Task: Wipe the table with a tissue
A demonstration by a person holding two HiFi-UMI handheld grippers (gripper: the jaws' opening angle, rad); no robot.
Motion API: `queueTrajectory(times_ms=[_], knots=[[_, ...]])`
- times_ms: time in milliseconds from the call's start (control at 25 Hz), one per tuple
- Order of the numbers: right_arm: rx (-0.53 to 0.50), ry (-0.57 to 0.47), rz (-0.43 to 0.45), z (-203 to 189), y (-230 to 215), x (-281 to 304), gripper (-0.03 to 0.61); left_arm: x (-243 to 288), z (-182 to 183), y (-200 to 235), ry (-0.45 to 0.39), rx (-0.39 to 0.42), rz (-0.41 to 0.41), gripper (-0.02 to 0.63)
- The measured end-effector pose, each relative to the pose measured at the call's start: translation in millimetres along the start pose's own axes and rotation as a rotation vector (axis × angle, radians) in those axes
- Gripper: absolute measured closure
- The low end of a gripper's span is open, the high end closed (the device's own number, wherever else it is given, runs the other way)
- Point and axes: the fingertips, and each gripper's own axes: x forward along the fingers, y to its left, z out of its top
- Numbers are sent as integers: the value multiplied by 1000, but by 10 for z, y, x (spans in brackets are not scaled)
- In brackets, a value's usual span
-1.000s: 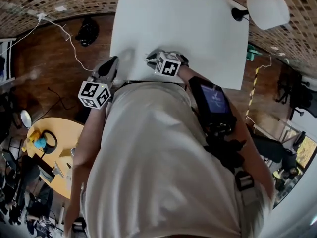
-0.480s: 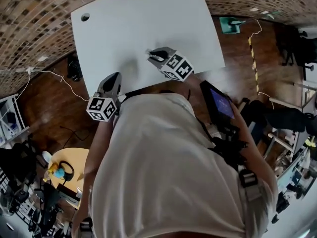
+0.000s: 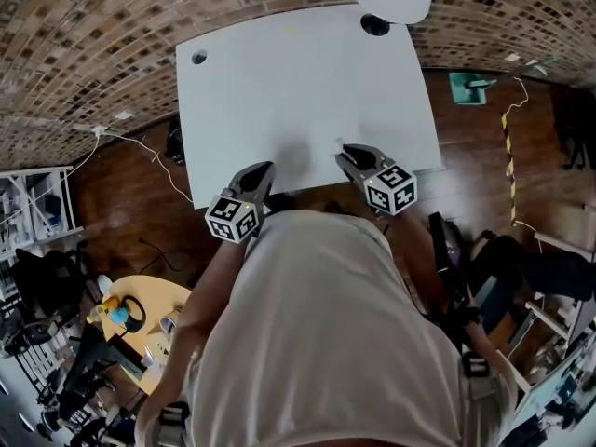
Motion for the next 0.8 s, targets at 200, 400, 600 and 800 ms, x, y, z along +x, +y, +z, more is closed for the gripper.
queueTrajectory(times_ms=[200,400,600,800], knots=[[5,-53,0,-17,26,-213,506,133,-25,-293,14,24,-29,607],[-2,-103,-3,-21,45,-439,506,210,48,-524,-5,72,-47,607],[-5,-99,2,-212,33,-675,506,167,-23,-729,-36,54,-16,607],[-5,-97,32,-345,162,-798,506,71,-218,-1019,-12,47,-20,607]])
